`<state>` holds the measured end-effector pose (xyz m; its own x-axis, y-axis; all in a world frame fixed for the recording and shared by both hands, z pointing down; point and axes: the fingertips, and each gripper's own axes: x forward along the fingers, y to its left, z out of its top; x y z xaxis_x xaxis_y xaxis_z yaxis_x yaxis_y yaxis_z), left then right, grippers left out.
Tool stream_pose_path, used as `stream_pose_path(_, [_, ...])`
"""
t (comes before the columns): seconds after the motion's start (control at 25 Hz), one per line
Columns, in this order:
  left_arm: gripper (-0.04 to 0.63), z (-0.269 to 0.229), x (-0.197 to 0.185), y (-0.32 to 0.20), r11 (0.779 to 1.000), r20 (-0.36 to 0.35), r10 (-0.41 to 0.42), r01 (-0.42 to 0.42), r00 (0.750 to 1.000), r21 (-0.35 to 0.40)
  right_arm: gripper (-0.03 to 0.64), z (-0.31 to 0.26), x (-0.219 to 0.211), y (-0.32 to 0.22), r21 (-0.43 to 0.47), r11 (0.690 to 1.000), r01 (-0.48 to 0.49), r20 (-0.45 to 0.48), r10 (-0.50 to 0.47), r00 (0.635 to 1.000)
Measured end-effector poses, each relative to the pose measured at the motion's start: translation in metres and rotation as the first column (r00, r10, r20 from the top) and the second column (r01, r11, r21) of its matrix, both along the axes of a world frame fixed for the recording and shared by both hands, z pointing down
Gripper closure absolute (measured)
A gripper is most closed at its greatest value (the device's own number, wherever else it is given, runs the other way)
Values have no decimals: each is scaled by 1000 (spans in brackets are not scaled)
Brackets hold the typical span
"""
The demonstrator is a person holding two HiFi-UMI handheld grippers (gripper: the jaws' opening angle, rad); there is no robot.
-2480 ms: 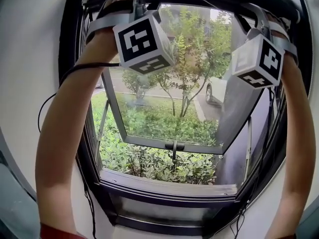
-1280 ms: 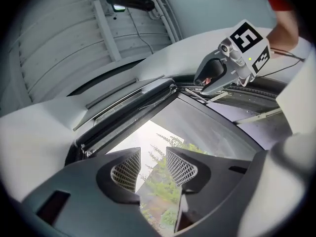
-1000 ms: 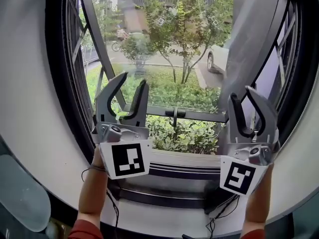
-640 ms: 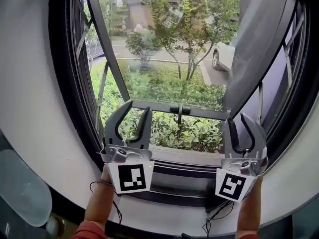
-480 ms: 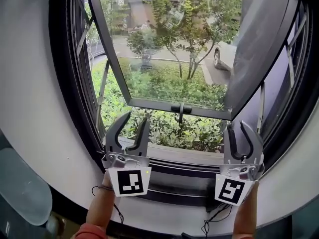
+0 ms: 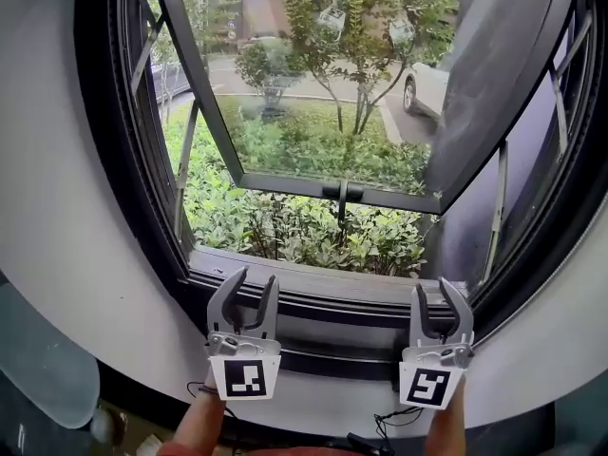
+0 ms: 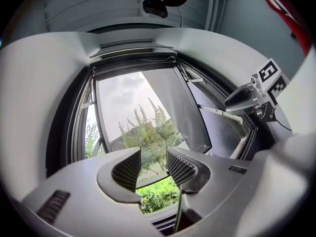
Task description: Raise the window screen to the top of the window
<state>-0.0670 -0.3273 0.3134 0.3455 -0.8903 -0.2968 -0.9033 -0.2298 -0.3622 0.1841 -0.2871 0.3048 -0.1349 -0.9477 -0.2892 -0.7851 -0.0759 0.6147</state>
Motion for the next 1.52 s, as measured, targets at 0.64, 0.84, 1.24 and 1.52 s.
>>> stream_pose_path(0.64, [451, 99, 13, 24, 971, -111, 33, -59, 993, -232, 476, 93, -27, 26, -149, 978, 144, 311, -92, 946])
stream_pose_path(0.84, [451, 137, 29, 40, 947, -109, 82, -112, 991, -301, 476, 128, -26, 30, -226, 963, 146, 376, -52, 925])
stream_pose_path(1.24, [453, 168, 32, 48, 927, -131, 92, -132, 987, -350, 477, 168, -22, 36, -243, 956, 163, 442, -40, 896])
stream_pose_path(1.52, [538, 167, 19, 51, 937, -171, 59, -113, 984, -330, 581, 171, -22, 37, -253, 955, 152, 428, -31, 903])
